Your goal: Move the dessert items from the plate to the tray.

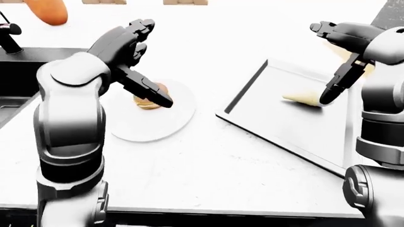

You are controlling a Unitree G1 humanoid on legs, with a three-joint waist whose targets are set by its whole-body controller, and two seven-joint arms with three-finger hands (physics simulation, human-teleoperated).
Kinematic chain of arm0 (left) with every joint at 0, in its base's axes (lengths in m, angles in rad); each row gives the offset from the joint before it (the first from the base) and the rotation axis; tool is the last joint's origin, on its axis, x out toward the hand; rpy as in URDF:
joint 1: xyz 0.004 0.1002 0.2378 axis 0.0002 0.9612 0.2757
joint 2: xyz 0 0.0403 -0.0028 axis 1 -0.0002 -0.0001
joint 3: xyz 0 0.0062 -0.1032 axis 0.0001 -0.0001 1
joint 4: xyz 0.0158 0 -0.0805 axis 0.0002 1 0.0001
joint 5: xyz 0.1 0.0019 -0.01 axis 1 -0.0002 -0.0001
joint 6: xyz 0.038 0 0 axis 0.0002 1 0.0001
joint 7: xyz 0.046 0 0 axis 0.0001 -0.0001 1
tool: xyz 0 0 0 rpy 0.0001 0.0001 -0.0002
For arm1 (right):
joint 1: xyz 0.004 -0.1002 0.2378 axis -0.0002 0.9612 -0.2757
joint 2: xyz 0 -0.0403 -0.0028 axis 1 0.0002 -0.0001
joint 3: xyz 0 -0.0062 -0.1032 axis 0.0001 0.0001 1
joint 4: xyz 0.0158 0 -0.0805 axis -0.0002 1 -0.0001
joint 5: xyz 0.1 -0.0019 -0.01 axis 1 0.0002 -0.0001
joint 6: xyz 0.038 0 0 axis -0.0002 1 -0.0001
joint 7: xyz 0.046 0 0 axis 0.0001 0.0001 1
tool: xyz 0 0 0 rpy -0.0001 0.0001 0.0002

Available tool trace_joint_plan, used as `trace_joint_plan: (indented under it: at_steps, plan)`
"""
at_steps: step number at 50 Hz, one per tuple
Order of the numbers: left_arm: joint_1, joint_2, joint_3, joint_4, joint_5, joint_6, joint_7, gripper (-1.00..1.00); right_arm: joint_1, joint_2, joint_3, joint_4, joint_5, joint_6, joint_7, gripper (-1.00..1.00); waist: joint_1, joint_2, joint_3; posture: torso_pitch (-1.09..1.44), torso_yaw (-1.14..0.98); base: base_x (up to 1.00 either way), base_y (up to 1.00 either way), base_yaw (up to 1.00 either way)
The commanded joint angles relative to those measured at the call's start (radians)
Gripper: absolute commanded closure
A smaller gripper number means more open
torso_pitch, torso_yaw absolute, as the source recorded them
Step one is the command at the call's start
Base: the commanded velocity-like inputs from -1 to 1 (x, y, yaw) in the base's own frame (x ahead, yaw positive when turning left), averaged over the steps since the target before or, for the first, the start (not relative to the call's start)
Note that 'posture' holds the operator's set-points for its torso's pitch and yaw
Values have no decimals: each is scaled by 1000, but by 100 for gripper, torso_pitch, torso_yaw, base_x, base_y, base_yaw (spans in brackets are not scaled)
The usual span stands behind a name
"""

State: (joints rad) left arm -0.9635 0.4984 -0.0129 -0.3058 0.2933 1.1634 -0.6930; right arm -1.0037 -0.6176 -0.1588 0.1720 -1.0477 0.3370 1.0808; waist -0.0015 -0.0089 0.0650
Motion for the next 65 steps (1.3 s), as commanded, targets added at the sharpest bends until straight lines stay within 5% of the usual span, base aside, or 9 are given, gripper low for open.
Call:
trace_joint_plan:
  at_steps: [1,19,34,42,65]
  plan:
    - [-31,-14,26,0,94,-62,-31,-100,-34,-17,-19,-49,2,-1,-1,-100,0,-4,-33,0,0,0,0,0]
    - [0,-147,61,169,407,-285,-163,-100,-18,-14,-18,-70,0,0,-1,-100,3,-16,-38,0,0,0,0,0]
    - [21,-160,70,273,485,-404,-179,-98,-25,-16,-20,-44,3,-8,-15,-100,3,-15,-41,0,0,0,0,0]
    - [35,-172,71,286,517,-435,-194,-69,-21,-21,-21,-52,4,-3,-8,-100,3,-15,-41,0,0,0,0,0]
    - [82,-185,81,352,540,-534,-151,-50,-16,-23,-21,-34,9,-10,-23,-100,2,-8,-51,0,0,0,0,0]
